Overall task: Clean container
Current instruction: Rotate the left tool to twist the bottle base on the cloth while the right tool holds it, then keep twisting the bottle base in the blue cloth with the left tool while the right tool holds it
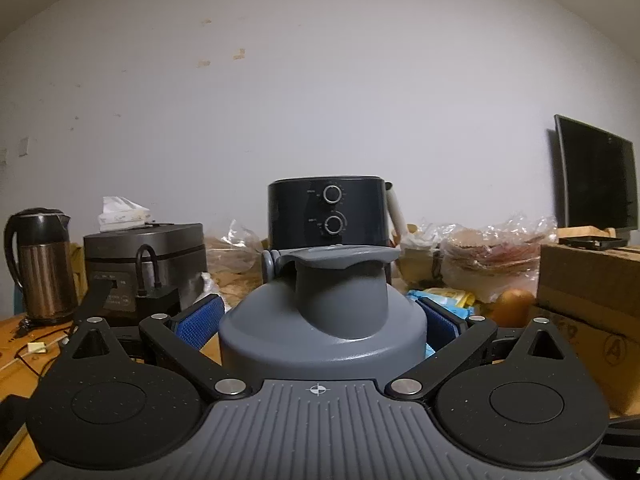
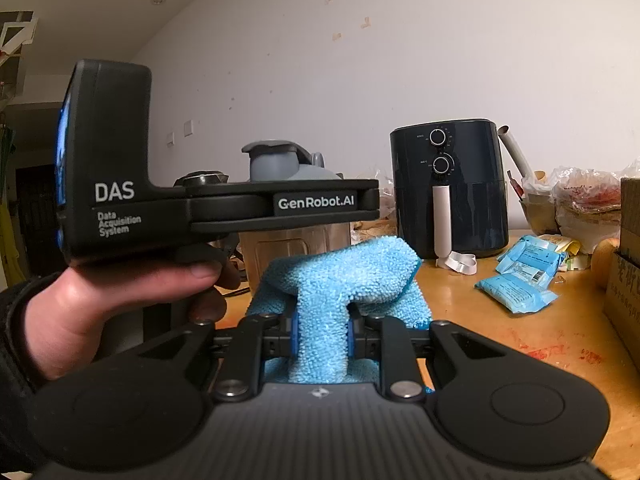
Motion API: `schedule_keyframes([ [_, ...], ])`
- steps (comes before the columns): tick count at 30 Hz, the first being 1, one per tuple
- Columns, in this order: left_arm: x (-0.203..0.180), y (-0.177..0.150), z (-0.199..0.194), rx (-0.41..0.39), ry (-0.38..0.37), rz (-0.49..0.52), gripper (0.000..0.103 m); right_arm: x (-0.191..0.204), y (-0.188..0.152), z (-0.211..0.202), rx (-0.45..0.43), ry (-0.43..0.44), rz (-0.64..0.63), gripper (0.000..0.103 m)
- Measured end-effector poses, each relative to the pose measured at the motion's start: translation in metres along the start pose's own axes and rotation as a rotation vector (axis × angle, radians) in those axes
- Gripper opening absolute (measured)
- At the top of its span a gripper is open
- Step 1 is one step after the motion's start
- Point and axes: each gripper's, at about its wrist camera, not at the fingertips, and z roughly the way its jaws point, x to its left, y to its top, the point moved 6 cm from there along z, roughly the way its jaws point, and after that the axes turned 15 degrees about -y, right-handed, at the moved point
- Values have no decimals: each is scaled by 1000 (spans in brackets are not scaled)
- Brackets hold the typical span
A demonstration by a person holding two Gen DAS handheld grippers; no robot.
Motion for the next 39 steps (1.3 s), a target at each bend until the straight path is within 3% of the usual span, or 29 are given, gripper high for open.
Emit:
schedule_keyframes([
  [4,-2,0,0,5,-6,-2,95,0,0,0,1,0,-1,19],
  [17,1,-1,-1,-1,-39,2,95,1,-1,1,2,4,1,19],
  [30,6,-3,-3,-16,-138,19,95,0,1,1,-2,2,1,19],
  [39,14,-4,-4,-22,-252,28,95,-1,3,0,-9,1,2,19],
])
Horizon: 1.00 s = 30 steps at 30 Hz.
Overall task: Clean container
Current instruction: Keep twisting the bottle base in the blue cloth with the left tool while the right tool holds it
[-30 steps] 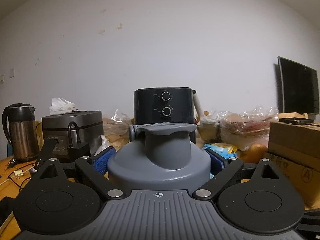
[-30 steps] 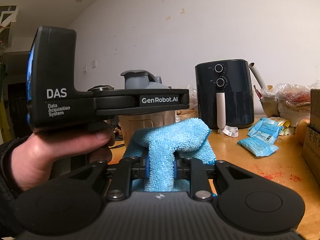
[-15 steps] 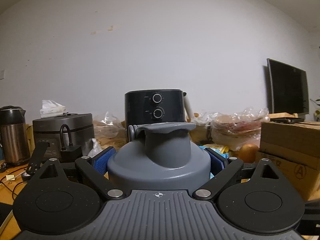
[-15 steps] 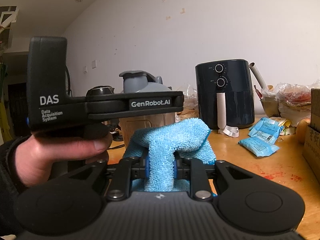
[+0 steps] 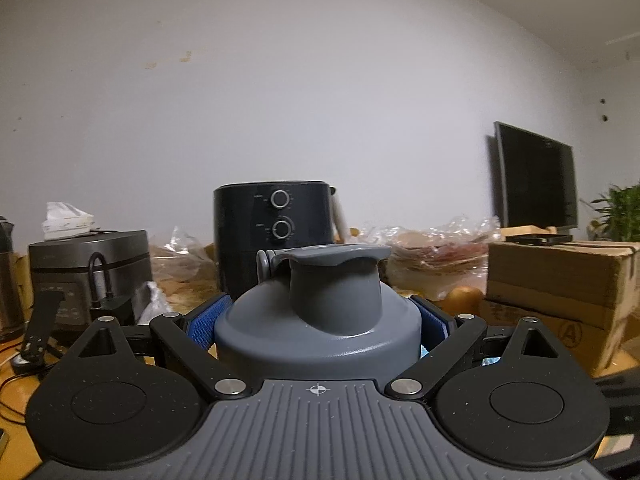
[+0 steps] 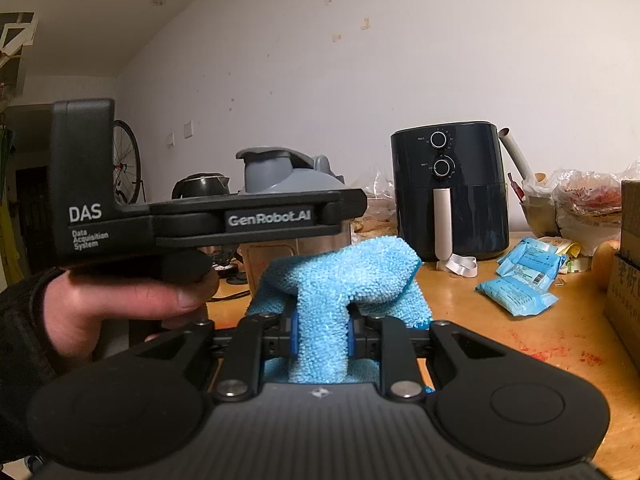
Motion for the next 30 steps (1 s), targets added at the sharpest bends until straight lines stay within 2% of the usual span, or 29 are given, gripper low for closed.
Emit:
schedule_keyframes([
  [14,11,-4,-4,-7,-209,21,95,2,0,0,-1,6,-4,19],
  [30,22,-8,-2,16,-487,42,95,6,0,1,0,24,0,20],
])
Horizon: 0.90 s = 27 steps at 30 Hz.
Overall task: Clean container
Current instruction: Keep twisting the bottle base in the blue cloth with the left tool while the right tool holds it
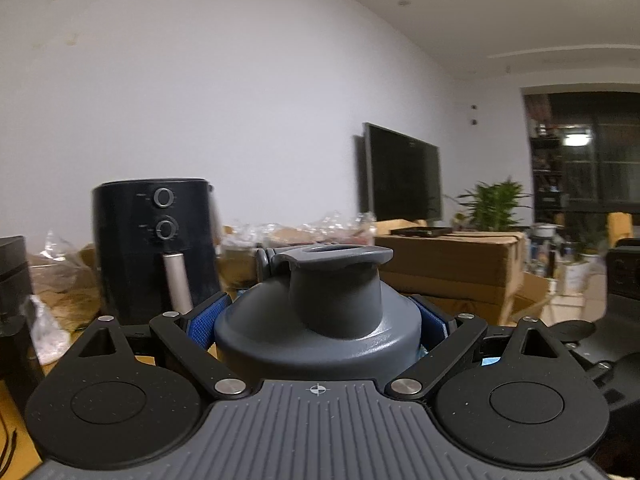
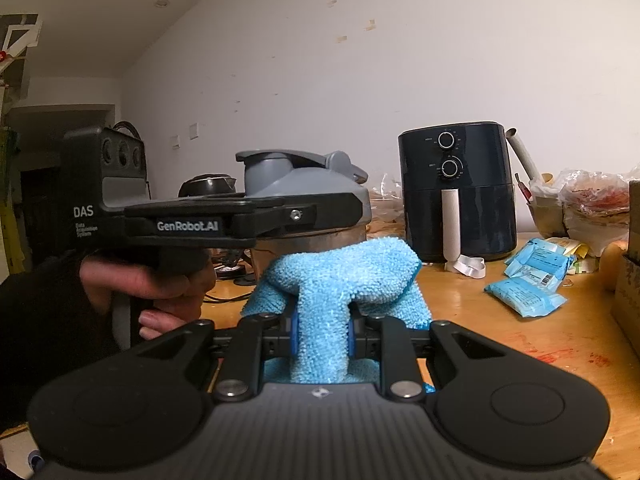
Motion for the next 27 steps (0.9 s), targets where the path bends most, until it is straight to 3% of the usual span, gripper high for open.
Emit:
schedule_keyframes([
  [9,5,-1,1,22,-69,0,95,3,0,1,2,15,-6,20],
  [27,7,-1,2,27,-85,0,95,10,10,-1,-46,19,-35,17],
])
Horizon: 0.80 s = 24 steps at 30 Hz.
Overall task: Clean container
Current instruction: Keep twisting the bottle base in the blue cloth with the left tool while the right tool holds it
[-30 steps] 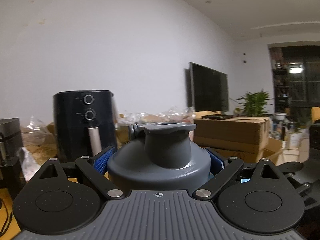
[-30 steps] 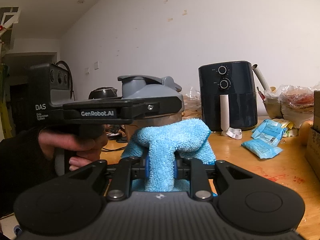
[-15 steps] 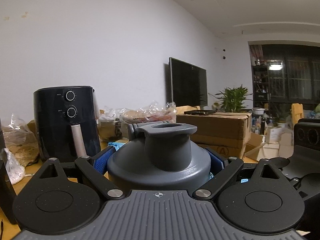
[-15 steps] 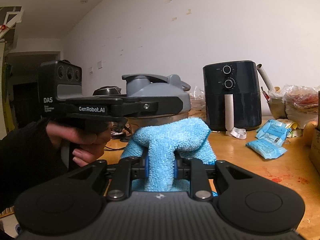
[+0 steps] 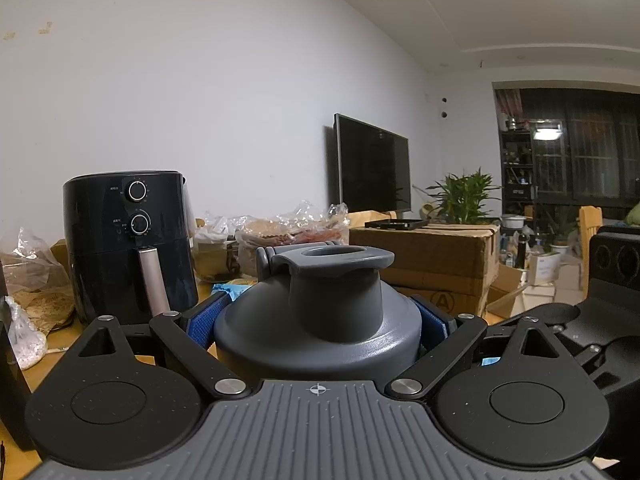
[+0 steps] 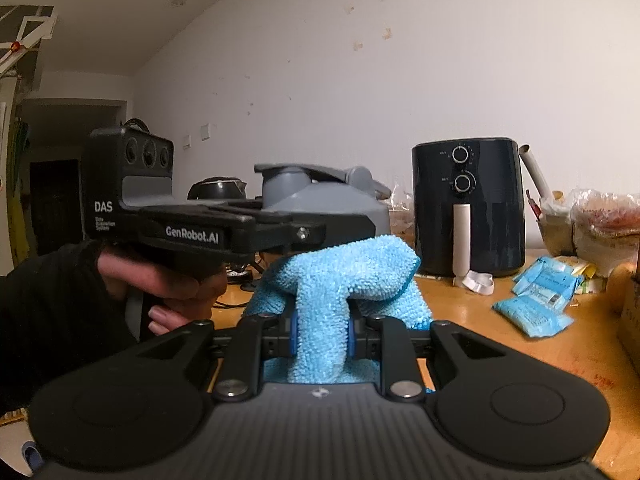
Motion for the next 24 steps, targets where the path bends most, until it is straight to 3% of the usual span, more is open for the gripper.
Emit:
schedule_keyframes([
  [7,0,1,-1,-2,4,-8,95,1,10,-3,-36,-1,-11,17],
  [24,0,2,0,-6,5,-1,95,2,8,2,11,-5,-42,17],
])
